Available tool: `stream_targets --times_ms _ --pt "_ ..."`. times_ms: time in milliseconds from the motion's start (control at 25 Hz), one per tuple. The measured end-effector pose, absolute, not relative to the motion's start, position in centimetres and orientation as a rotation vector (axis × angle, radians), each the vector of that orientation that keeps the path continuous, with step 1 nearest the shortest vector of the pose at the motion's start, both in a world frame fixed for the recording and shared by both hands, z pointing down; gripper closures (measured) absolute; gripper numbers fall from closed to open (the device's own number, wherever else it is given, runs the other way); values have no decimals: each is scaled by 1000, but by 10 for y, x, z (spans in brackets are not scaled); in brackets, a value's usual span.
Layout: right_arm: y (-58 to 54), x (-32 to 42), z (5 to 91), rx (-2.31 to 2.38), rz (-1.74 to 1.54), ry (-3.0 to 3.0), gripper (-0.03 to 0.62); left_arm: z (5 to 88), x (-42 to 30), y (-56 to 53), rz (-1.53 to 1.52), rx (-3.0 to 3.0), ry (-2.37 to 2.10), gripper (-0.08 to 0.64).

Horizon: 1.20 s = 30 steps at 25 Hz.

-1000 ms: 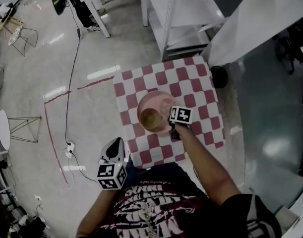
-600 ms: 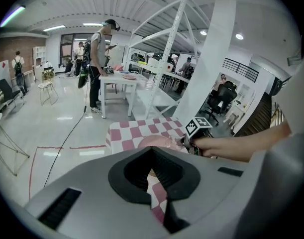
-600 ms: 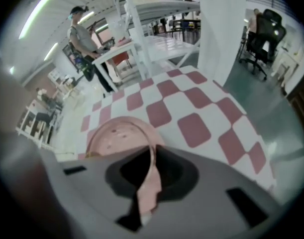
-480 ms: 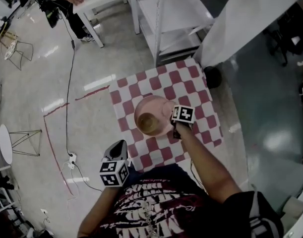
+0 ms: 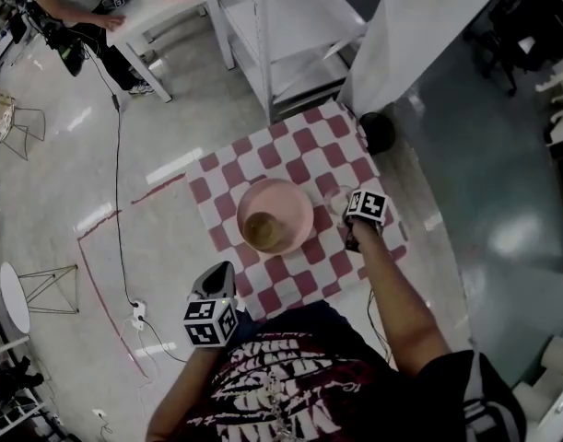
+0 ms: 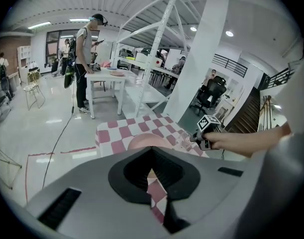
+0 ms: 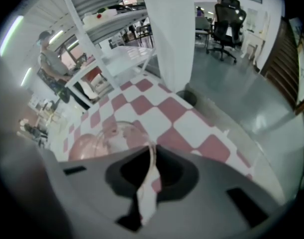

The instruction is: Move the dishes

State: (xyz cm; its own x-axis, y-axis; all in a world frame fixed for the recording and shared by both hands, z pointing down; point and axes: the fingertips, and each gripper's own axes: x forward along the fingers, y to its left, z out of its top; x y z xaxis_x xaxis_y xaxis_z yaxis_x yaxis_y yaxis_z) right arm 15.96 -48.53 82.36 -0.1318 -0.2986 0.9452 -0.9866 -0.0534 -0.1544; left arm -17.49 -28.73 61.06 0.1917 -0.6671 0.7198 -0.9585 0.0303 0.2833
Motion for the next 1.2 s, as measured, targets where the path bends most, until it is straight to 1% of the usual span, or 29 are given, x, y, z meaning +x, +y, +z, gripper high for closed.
stream_targets --times_ms 240,480,560,760,920,1040,1200 --pt "-472 171 858 1392 1232 -1433 541 605 -183 -283 492 1691 -1591 534" --pt "-467 170 850 1379 1123 -1472 537 605 -184 -281 467 1687 -1607 535" --pt "-470 169 835 1403 1114 -1506 526 604 -182 -285 463 1707 -1597 534" --pt "-469 160 780 1454 1074 -1675 526 602 -179 -291 439 1750 -1565 535" --pt "-431 107 733 1264 1155 -1979 555 594 -174 -298 413 1819 -1523 534" --pt "-391 68 698 1127 1265 -2146 557 584 -173 -300 397 1874 -1489 534" --pt "-342 42 662 1052 1294 -2259 557 575 -176 -298 379 1951 -1435 534"
